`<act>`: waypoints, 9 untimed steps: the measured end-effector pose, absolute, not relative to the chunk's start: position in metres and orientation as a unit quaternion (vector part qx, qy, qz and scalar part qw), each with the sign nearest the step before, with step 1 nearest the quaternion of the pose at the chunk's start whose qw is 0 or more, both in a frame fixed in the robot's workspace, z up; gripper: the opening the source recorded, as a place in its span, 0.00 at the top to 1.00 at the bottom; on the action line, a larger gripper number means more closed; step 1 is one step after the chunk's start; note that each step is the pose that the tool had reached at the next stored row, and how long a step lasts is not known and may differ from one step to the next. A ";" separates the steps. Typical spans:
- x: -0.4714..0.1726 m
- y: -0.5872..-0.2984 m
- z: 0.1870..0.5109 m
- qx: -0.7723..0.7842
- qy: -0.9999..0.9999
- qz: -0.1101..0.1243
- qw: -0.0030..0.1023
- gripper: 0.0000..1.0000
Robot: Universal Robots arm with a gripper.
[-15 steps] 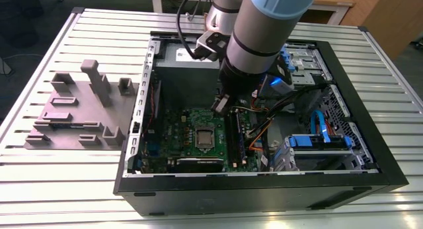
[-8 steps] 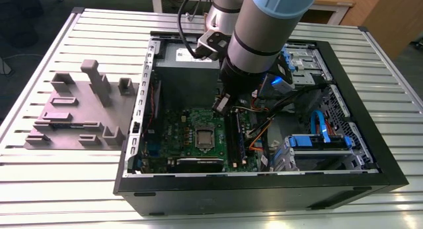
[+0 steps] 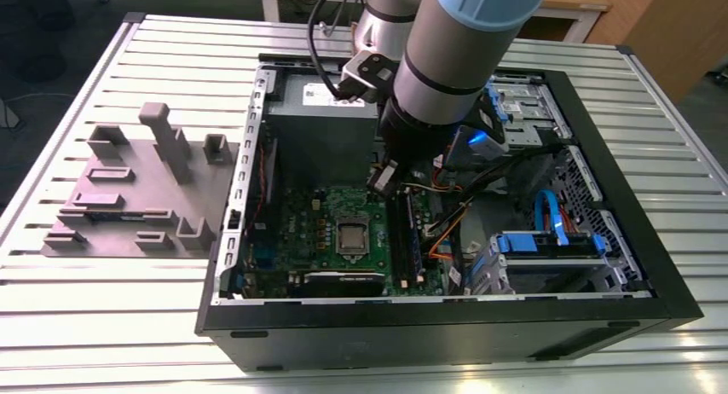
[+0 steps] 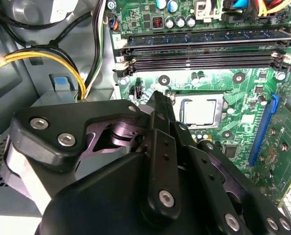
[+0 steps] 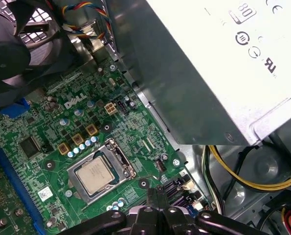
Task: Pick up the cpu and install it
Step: 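Install the first cpu locking lever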
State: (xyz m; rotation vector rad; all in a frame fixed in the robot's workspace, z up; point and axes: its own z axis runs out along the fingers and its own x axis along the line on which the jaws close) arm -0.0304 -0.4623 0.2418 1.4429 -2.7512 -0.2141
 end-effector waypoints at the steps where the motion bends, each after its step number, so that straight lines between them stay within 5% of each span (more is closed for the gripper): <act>1: -0.030 -0.462 0.242 0.463 -0.883 -0.069 0.014 0.90; 9: -0.030 -0.461 0.242 0.463 -0.883 -0.069 0.014 0.90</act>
